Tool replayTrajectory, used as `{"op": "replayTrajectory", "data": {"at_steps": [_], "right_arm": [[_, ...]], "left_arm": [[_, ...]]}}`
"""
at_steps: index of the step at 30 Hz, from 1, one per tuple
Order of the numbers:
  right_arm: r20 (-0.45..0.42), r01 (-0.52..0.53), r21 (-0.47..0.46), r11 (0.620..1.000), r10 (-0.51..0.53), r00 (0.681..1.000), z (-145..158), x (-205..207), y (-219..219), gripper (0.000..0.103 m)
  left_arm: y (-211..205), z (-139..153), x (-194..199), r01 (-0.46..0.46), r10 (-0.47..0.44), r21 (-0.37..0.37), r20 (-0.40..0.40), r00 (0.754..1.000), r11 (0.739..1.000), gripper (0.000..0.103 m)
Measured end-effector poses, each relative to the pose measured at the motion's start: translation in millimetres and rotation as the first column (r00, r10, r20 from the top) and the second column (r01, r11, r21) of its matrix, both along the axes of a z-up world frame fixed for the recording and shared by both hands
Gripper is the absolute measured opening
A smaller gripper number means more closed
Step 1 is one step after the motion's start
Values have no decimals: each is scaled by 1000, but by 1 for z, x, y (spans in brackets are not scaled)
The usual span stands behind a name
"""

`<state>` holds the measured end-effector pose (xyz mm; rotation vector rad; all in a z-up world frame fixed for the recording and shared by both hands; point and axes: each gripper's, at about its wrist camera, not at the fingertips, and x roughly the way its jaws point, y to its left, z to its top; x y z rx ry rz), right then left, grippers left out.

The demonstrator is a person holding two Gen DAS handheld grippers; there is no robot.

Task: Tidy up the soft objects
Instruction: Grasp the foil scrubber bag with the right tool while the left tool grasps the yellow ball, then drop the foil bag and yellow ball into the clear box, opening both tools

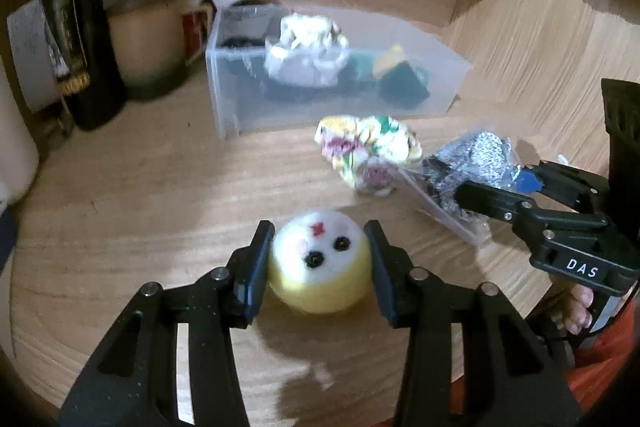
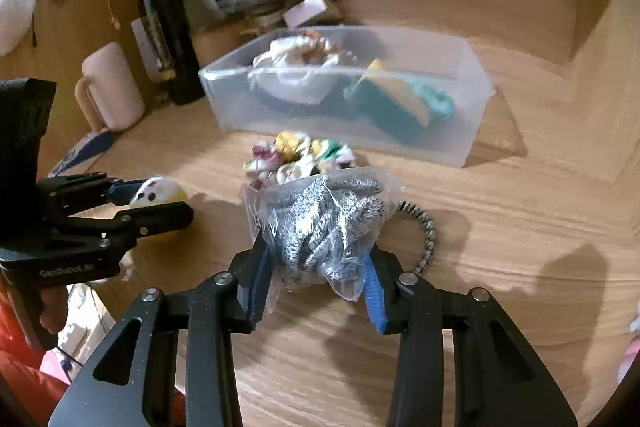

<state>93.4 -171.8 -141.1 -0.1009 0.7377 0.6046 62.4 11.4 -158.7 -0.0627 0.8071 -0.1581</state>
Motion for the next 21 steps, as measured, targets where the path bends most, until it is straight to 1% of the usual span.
{"op": "replayTrajectory", "data": {"at_steps": [10,16,21], "right_arm": [[105,37,30,999,-40,994,34,7,-13,37],[170,68,68,995,-79,982,59,23,-21,37],[212,83,106,991,-104,972,80,37,-23,37]], "left_arm": [[1,45,15,-10,10,3,139,990,1000,45],[-2,80,33,-13,10,12,242,970,1000,46],[-4,101,54,-13,10,8,299,954,1000,46]]}}
